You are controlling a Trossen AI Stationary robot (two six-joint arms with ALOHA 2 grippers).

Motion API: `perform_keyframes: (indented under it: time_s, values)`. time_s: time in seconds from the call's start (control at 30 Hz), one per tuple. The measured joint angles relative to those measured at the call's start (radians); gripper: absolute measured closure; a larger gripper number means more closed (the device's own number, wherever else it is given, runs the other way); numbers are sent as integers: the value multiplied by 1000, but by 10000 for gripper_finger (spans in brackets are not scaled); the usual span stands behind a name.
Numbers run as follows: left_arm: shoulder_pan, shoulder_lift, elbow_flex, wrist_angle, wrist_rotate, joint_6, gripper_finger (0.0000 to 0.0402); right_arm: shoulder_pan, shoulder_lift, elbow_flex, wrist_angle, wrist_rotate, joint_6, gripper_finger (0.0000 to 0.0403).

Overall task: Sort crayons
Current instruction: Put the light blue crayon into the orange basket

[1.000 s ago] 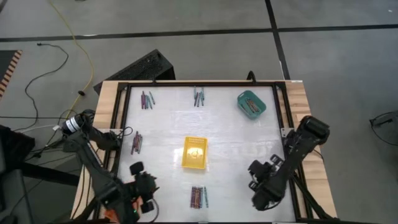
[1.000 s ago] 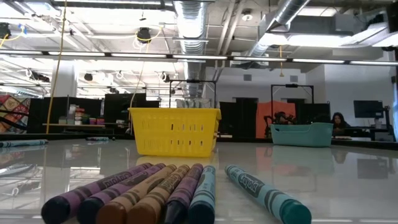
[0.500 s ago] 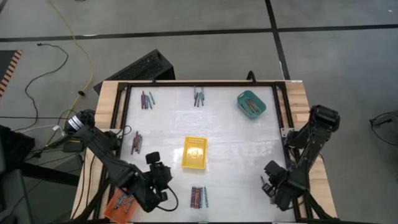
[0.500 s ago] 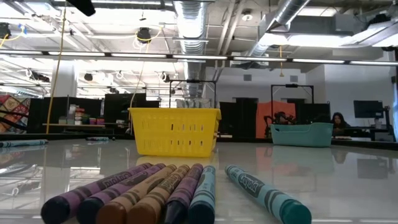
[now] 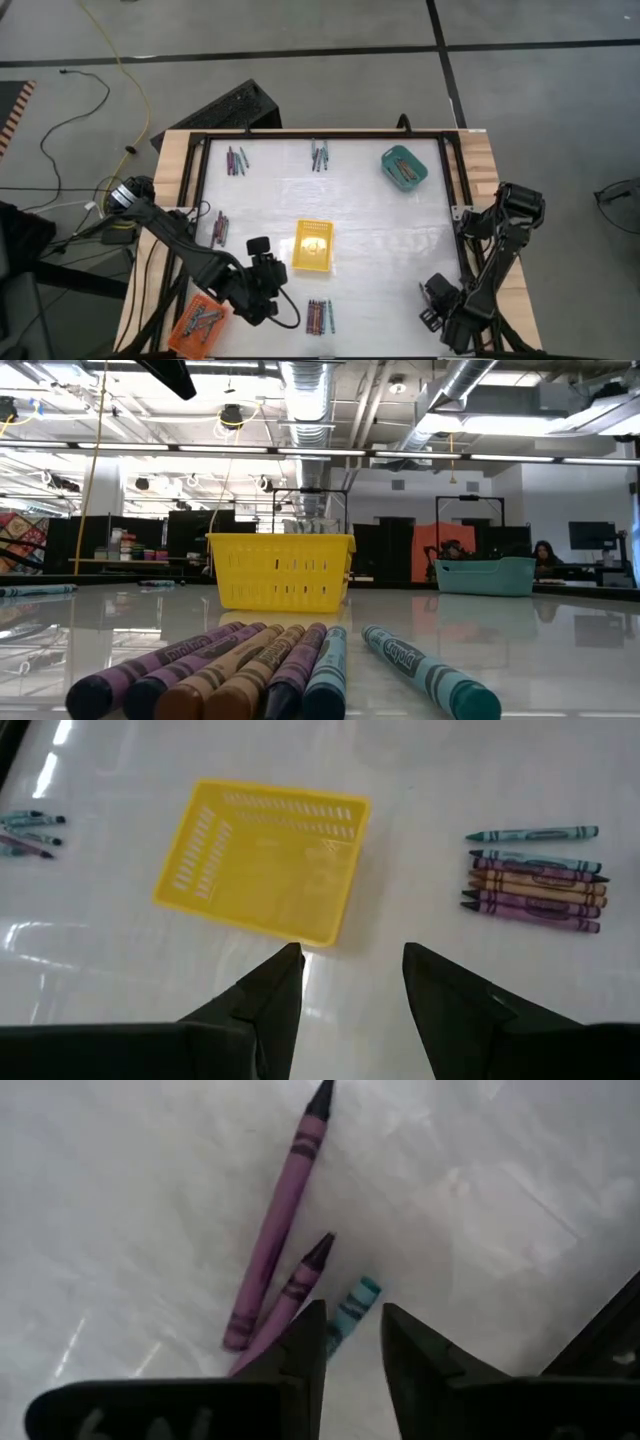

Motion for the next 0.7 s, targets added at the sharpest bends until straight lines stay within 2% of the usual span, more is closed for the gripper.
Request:
perform_keyframes:
  time_s: [0.3,0.43,0.6,0.7]
  values:
    - [9,0,0,4,20,3,237,0,32,3,13,4,-8,308]
    - [9,0,0,4,19,3,237,0,30,2,6,6,-11,336]
    - [9,0,0,4,12,3,237,0,30,2,4,4,-29,389]
    - [9,0,0,6,-17,3,237,0,30,1,3,3,-48,396]
